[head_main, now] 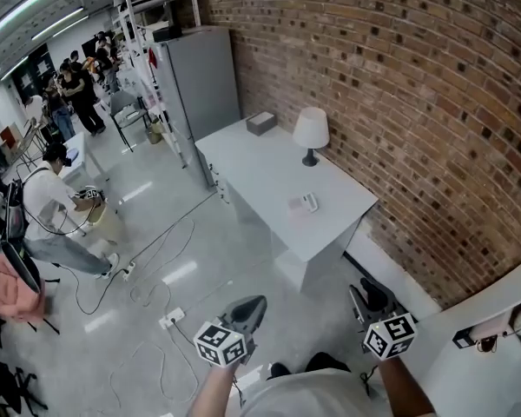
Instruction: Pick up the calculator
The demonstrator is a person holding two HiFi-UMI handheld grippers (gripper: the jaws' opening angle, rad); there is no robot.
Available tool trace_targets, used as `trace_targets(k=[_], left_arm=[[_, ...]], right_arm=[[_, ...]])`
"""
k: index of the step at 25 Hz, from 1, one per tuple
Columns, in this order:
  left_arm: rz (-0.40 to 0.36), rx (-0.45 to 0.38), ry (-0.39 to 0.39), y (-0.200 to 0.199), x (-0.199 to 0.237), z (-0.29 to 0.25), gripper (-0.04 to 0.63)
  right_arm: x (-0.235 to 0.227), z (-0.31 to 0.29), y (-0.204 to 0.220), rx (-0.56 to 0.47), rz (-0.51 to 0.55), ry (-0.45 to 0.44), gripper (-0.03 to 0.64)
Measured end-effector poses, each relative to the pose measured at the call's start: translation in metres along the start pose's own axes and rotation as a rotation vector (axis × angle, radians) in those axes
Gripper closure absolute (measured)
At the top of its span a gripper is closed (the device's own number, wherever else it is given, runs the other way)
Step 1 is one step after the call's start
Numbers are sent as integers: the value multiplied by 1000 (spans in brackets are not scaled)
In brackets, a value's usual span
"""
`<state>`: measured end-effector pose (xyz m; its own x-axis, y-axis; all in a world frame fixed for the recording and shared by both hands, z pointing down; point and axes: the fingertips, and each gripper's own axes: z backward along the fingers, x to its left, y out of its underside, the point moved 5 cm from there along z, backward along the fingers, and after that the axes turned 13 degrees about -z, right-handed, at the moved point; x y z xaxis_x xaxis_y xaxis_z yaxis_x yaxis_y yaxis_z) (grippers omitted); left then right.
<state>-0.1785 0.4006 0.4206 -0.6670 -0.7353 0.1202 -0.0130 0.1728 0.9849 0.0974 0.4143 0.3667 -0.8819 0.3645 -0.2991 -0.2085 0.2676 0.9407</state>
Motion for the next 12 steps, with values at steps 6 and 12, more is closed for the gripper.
trace_targets(k=[6, 12], left_arm=[[12, 4, -4, 7, 11, -7, 581], [7, 16, -12, 6, 24, -34, 582]], right_arm=[[-5, -14, 7, 27, -6, -4, 469], [-30, -44, 6, 50, -31, -17, 469]])
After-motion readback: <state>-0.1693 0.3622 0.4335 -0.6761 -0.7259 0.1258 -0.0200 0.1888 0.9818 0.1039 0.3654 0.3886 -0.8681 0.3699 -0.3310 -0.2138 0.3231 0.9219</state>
